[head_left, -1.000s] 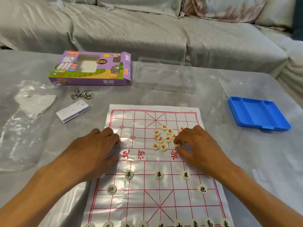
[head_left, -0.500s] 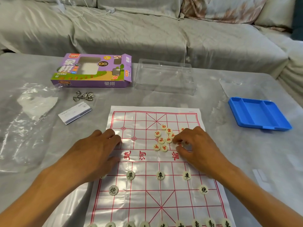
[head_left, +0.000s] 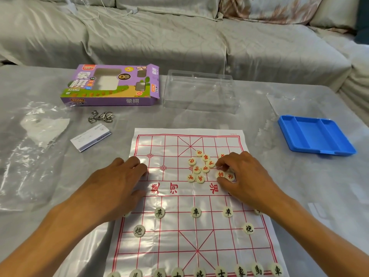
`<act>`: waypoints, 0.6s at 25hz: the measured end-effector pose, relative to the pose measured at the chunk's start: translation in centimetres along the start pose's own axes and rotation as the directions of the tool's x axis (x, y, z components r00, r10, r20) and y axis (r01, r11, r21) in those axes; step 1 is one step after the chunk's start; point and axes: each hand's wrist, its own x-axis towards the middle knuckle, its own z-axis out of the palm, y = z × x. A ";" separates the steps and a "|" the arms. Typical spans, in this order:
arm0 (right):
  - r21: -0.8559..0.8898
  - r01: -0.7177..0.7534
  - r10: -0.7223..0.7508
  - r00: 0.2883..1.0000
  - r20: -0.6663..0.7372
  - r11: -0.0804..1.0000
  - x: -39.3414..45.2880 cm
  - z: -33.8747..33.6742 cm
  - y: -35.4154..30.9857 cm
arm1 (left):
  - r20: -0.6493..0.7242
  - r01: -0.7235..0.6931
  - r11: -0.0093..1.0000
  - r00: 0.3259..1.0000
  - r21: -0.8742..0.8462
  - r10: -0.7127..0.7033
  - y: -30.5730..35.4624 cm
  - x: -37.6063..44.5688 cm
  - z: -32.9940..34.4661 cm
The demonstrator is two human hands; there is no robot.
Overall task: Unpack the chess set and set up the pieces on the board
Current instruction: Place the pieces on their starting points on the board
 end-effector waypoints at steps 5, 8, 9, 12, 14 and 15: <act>0.074 -0.004 0.005 1.000 -0.016 0.997 -0.1 -0.5 -0.4 | 0.001 0.003 1.000 1.000 -0.028 -0.003 0.0 -0.1 -0.3; 0.173 0.023 -0.007 0.996 -0.091 0.985 1.6 -1.4 -1.8 | -0.007 -0.003 1.000 1.000 -0.023 0.003 0.1 -0.3 -0.2; 0.190 0.038 -0.016 0.993 -0.117 0.981 2.8 -1.6 -2.5 | -0.008 -0.003 1.000 1.000 -0.028 0.003 0.2 -0.3 -0.2; 0.172 0.056 -0.029 0.987 -0.156 0.984 7.7 -1.2 -4.6 | -0.009 0.005 0.999 1.000 -0.039 -0.005 0.2 -0.4 -0.3; 0.130 0.041 -0.020 0.986 -0.165 0.991 10.1 -0.3 -5.2 | -0.008 0.003 0.999 1.000 -0.044 -0.004 0.3 -0.4 -0.3; 0.115 0.022 -0.003 0.988 -0.156 0.993 10.7 0.2 -5.2 | -0.011 -0.002 0.999 1.000 -0.040 0.001 0.3 -0.4 -0.2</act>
